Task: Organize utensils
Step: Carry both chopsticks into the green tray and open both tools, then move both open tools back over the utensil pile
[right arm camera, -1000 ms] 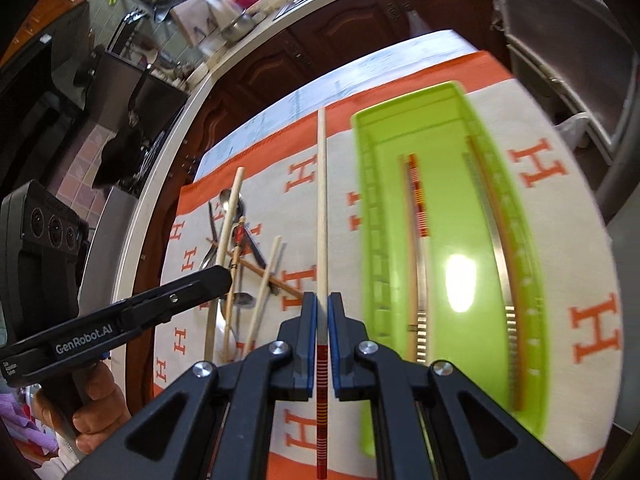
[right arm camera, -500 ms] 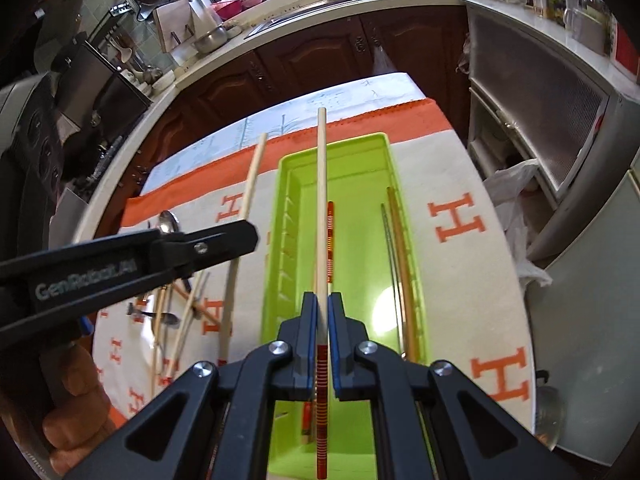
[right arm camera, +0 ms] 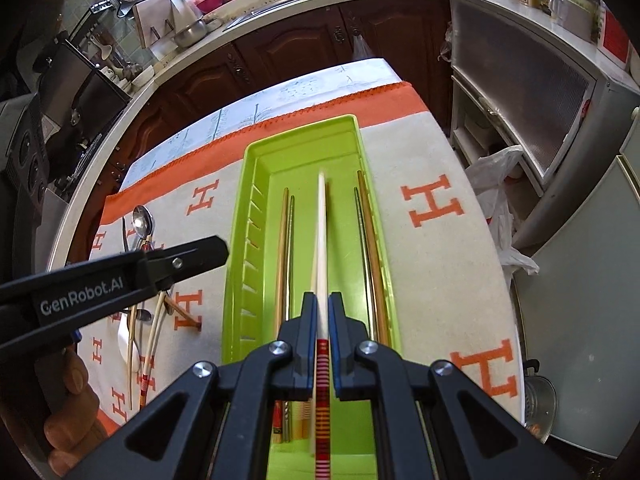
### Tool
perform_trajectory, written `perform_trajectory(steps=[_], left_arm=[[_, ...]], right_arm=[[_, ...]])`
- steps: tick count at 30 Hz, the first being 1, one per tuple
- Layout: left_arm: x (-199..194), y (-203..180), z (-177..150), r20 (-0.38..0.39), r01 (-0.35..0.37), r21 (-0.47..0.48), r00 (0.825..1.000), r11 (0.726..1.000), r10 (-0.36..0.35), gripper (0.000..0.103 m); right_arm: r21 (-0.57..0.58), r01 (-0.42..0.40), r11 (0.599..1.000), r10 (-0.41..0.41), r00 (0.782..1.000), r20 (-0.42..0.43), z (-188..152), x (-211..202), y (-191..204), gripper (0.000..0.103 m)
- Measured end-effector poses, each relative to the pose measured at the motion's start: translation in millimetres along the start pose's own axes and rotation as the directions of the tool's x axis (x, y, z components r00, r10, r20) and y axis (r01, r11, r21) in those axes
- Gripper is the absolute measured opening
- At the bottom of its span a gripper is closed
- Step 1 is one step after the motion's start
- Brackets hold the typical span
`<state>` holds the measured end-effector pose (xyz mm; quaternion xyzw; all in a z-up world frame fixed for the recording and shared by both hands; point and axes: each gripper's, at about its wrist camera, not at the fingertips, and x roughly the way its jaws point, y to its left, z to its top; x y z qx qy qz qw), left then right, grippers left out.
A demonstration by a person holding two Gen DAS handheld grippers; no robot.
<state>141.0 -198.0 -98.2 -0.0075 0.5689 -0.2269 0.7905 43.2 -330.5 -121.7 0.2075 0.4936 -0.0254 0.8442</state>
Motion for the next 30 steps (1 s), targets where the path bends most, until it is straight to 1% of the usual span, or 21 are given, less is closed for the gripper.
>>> perform_trajectory(steps=[6, 10, 14, 16, 19, 24, 30], left_arm=[[-14, 13, -15, 0.020, -0.058, 0.037, 0.998, 0.998, 0.057, 0.004], [-23, 23, -24, 0.032, -0.071, 0.046, 0.997, 0.996, 0.069, 0.004], [-34, 34, -32, 0.050, -0.093, 0.047, 0.995, 0.995, 0.091, 0.004], [-38, 41, -35, 0.055, -0.101, 0.040, 0.994, 0.994, 0.099, 0.004], [-46, 54, -38, 0.057, -0.091, 0.019, 0.994, 0.996, 0.090, 0.004], [-55, 75, -46, 0.055, -0.095, -0.014, 0.994, 0.995, 0.096, 0.004], [-60, 97, -58, 0.040, -0.094, -0.057, 0.995, 0.994, 0.096, 0.004]], right_arm=[[-0.008, -0.012, 1.000, 0.012, 1.000, -0.008, -6, -3, 7, 0.006], [-0.023, -0.016, 1.000, 0.015, 1.000, -0.017, -7, -3, 15, 0.008], [-0.026, -0.006, 1.000, 0.006, 1.000, -0.013, -9, -4, 20, 0.024], [-0.030, -0.004, 1.000, 0.004, 1.000, -0.010, -9, -4, 23, 0.025], [-0.041, -0.004, 0.999, 0.003, 1.000, -0.007, -10, -7, 28, 0.024], [-0.074, 0.029, 0.997, -0.031, 0.999, -0.017, -13, -6, 36, 0.024], [-0.097, 0.067, 0.993, -0.074, 0.995, -0.071, -21, 6, 38, 0.024]])
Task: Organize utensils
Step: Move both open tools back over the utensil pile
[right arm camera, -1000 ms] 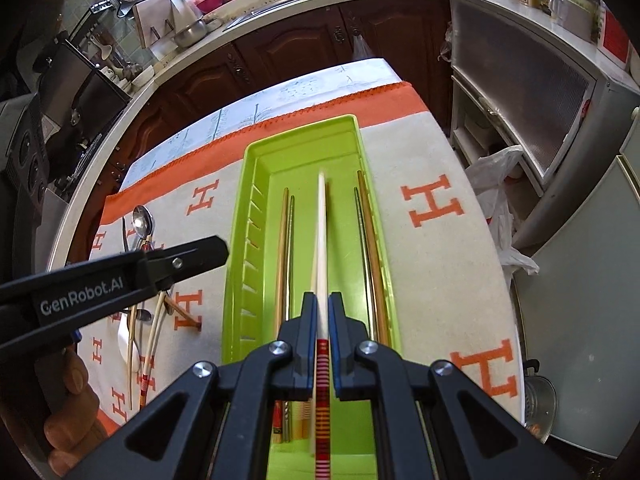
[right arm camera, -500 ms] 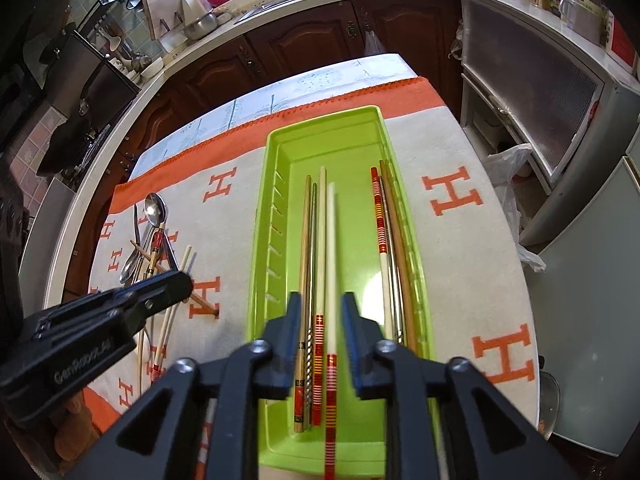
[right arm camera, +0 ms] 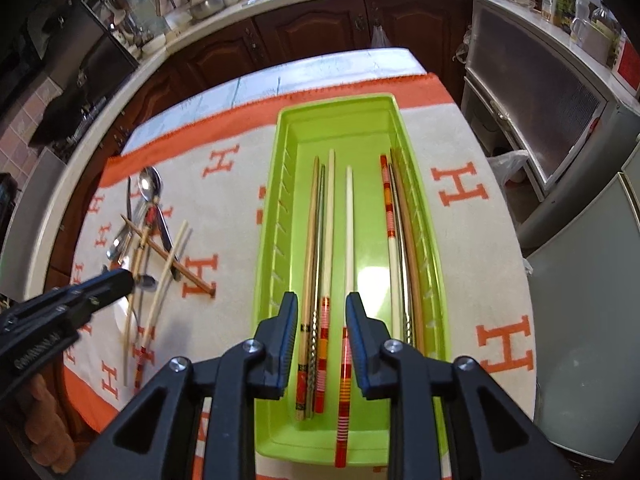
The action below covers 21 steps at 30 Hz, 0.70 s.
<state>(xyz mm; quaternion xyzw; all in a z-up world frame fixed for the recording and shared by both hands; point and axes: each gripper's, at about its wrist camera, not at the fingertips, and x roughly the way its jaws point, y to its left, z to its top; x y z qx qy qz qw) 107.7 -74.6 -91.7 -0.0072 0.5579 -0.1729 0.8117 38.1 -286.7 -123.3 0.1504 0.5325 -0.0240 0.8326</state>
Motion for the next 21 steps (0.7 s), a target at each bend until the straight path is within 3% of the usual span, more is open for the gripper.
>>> perform_trajectory(steps=[2, 6, 16, 21], left_arm=[[0, 8, -3, -0.003, -0.003, -0.015, 1.000, 1.000, 0.003, 0.004], [0, 20, -6, -0.010, -0.006, -0.042, 1.000, 0.999, 0.005, 0.004], [-5, 48, -7, 0.001, -0.027, -0.091, 1.000, 0.996, 0.028, 0.004], [-6, 67, -9, -0.001, -0.051, -0.115, 0.999, 0.992, 0.051, 0.004]], right_arm=[[-0.012, 0.023, 1.000, -0.023, 1.000, -0.014, -4, 5, 1, 0.021], [-0.005, 0.025, 1.000, -0.025, 0.999, -0.026, -8, 12, -1, 0.003], [0.001, 0.011, 1.000, -0.011, 1.000, -0.007, -1, 7, 9, 0.003], [0.005, -0.038, 0.999, 0.038, 0.999, -0.020, -2, 4, 17, 0.003]])
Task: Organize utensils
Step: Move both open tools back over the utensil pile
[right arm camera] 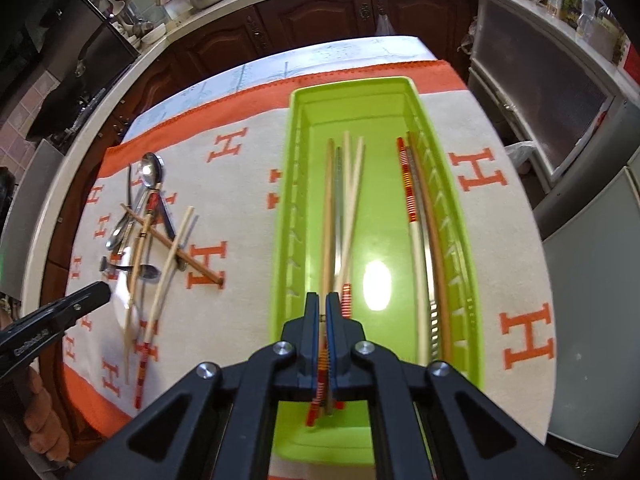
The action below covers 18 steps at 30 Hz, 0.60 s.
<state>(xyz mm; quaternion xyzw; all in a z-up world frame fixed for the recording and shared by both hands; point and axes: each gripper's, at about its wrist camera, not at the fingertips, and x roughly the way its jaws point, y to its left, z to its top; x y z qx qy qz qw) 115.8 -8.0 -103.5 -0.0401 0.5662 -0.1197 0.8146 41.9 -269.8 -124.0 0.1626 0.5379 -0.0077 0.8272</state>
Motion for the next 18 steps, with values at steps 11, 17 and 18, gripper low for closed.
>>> perform_trajectory(steps=[11, 17, 18], left_arm=[[2, 27, 1, -0.021, 0.078, 0.003, 0.997, 0.997, -0.077, 0.004], [14, 20, 5, -0.067, 0.141, 0.050, 0.988, 0.989, -0.137, 0.027], [17, 19, 7, -0.073, 0.151, 0.054, 0.986, 0.987, -0.147, 0.036]], right_arm=[[-0.028, -0.147, 0.989, 0.146, 0.989, -0.034, -3, -7, 38, 0.003], [0.013, -0.271, 0.963, 0.271, 0.958, -0.096, -1, 9, 58, 0.009], [0.024, -0.289, 0.957, 0.289, 0.951, -0.111, -1, 14, 61, 0.012]])
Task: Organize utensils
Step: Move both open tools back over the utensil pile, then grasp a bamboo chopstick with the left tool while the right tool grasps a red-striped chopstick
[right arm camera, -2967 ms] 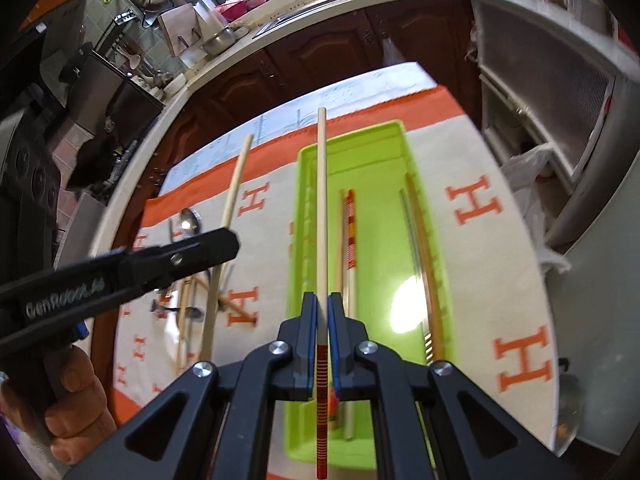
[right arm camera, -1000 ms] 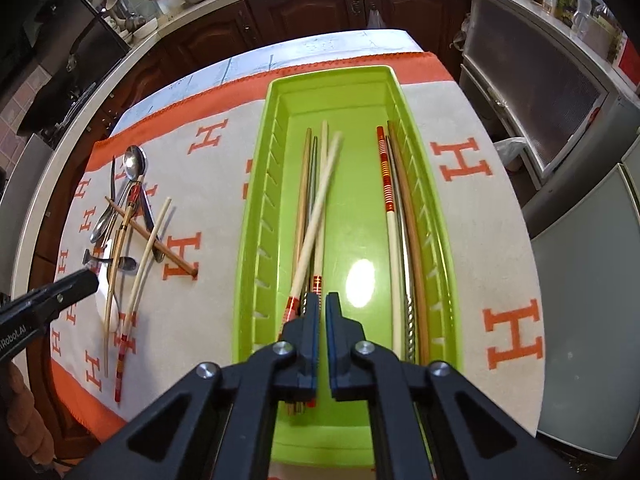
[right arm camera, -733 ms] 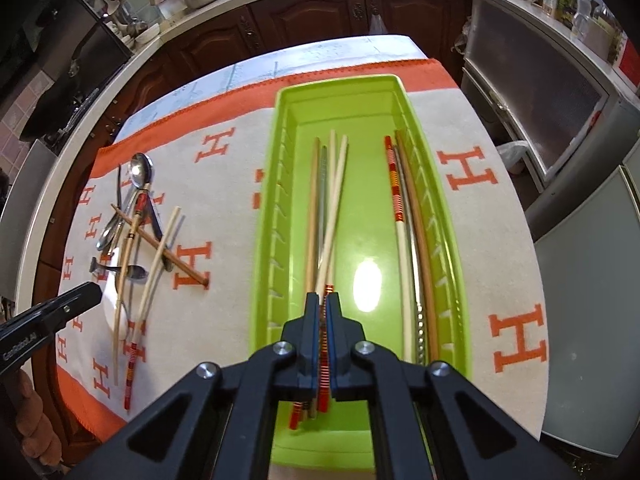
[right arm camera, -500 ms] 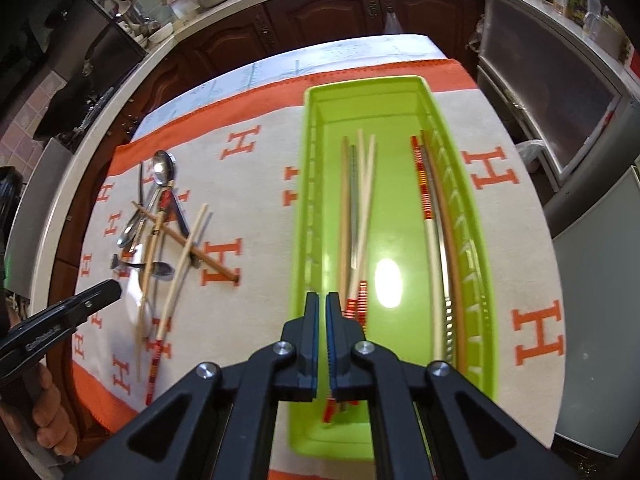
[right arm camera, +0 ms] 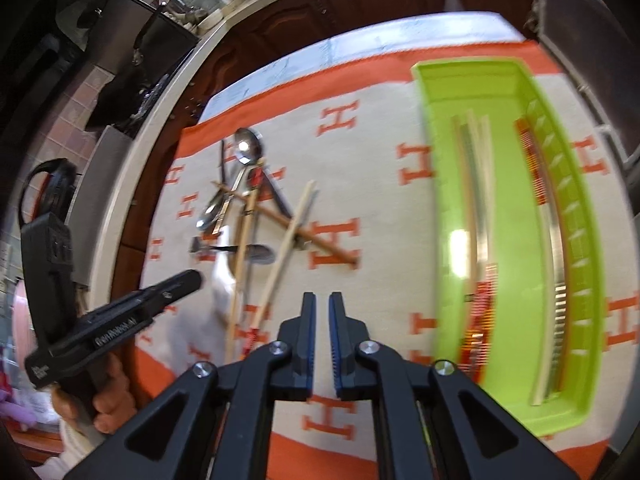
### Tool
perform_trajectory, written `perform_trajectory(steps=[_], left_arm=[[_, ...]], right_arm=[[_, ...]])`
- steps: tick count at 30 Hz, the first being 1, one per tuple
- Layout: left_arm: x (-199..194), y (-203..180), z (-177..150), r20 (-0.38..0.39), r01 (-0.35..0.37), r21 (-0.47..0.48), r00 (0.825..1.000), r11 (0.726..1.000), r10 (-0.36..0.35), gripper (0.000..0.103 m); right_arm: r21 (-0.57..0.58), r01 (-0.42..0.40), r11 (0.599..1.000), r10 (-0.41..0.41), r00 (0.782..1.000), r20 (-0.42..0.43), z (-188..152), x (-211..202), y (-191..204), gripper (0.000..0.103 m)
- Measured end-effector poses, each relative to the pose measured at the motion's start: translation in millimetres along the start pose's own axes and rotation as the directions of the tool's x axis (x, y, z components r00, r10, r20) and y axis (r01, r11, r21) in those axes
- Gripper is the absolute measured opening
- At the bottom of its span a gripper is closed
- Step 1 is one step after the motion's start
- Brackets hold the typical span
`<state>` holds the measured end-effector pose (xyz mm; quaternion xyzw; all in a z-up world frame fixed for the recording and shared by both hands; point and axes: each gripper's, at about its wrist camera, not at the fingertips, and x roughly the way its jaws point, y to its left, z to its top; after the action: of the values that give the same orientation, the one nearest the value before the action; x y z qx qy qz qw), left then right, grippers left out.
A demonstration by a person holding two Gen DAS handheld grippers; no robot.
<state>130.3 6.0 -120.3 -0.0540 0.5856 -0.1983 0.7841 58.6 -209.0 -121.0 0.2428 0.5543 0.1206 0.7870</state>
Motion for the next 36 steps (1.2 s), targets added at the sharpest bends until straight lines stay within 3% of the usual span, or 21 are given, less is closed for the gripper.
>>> perform_trajectory(steps=[7, 13, 20, 29, 31, 32, 36], left_arm=[[17, -3, 8, -0.020, -0.032, 0.041, 0.999, 0.999, 0.033, 0.038], [34, -14, 15, -0.034, -0.067, 0.109, 0.997, 0.992, 0.071, 0.037], [55, -14, 20, -0.088, -0.074, 0.119, 0.992, 0.990, 0.085, 0.018], [67, -10, 23, -0.101, -0.078, 0.094, 0.991, 0.993, 0.087, 0.016], [66, -9, 22, -0.097, -0.085, 0.091, 0.991, 0.992, 0.093, 0.012], [67, -9, 23, -0.094, -0.096, 0.091, 0.990, 0.991, 0.105, 0.004], [66, -5, 23, -0.092, -0.080, 0.056, 0.992, 0.995, 0.085, 0.004]], right_arm=[[0.040, -0.087, 0.995, 0.091, 0.992, -0.083, 12, 41, 14, 0.014], [0.096, -0.108, 0.989, 0.119, 0.987, -0.110, 28, 65, 11, 0.014], [0.124, -0.098, 0.988, 0.112, 0.987, -0.117, 37, 75, 5, 0.014], [0.135, -0.105, 0.985, 0.122, 0.985, -0.126, 39, 81, 1, 0.014], [0.133, -0.102, 0.986, 0.120, 0.984, -0.129, 40, 83, 2, 0.014], [0.132, -0.099, 0.986, 0.117, 0.985, -0.131, 41, 84, 3, 0.014], [0.120, -0.089, 0.989, 0.105, 0.986, -0.133, 40, 88, 8, 0.015]])
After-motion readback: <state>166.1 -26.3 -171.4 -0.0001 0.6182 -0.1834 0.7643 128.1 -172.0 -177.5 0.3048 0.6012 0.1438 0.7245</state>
